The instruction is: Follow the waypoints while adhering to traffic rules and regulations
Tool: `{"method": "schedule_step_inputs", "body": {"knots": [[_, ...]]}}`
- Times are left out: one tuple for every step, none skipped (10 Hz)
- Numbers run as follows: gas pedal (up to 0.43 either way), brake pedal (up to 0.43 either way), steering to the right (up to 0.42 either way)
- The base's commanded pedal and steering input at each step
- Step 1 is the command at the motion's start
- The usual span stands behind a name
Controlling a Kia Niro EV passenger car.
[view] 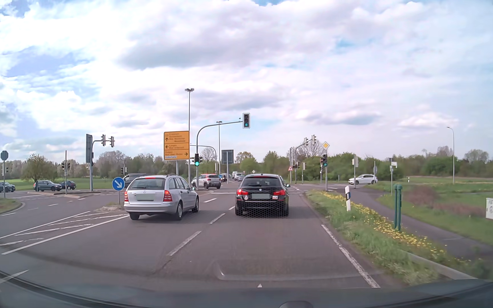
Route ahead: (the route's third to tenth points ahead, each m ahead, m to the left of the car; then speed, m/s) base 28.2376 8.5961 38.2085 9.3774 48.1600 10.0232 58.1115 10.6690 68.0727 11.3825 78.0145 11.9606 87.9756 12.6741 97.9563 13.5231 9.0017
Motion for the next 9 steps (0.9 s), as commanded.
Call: {"method": "schedule_step_inputs", "body": {"knots": [[0.000,0.000,0.010],[0.000,0.000,0.010],[0.000,0.000,0.009],[0.000,0.000,0.009],[0.000,0.000,0.009],[0.000,0.000,0.009],[0.000,0.000,0.009],[0.000,0.000,0.009],[0.000,0.000,0.008]]}}
